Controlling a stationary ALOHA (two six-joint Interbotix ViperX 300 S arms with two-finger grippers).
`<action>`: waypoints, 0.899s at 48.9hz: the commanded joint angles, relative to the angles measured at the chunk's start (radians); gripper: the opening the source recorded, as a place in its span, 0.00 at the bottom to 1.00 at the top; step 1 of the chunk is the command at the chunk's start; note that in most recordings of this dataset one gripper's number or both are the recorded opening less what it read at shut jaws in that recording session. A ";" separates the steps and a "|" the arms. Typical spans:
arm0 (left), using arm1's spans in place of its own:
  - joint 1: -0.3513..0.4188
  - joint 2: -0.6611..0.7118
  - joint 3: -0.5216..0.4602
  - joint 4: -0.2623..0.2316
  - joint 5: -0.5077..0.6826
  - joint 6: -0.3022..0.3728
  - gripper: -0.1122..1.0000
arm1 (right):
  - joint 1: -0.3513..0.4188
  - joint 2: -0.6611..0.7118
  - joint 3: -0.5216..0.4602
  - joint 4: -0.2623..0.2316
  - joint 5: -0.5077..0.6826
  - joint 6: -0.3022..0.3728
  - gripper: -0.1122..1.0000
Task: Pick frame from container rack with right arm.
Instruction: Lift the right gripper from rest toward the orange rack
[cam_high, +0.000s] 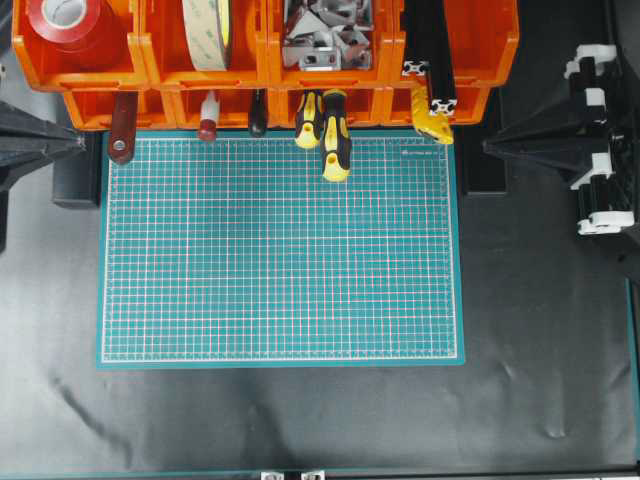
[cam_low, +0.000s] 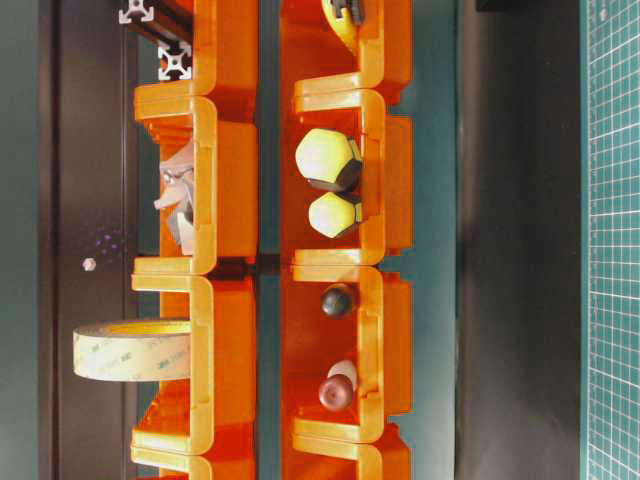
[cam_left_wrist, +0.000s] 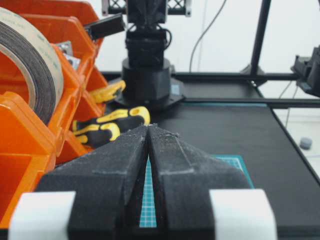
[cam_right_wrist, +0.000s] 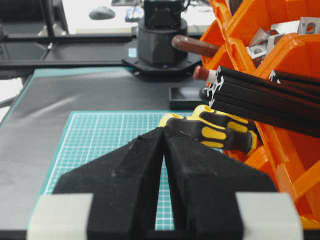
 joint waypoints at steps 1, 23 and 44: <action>-0.002 0.006 -0.023 0.038 0.005 -0.006 0.15 | -0.006 0.009 -0.005 0.006 -0.005 0.011 0.12; -0.028 -0.035 -0.135 0.038 0.224 -0.028 0.10 | 0.032 0.012 -0.285 0.018 0.471 0.163 0.10; -0.026 -0.031 -0.135 0.038 0.247 -0.049 0.10 | 0.153 0.247 -0.715 -0.048 1.086 0.170 0.10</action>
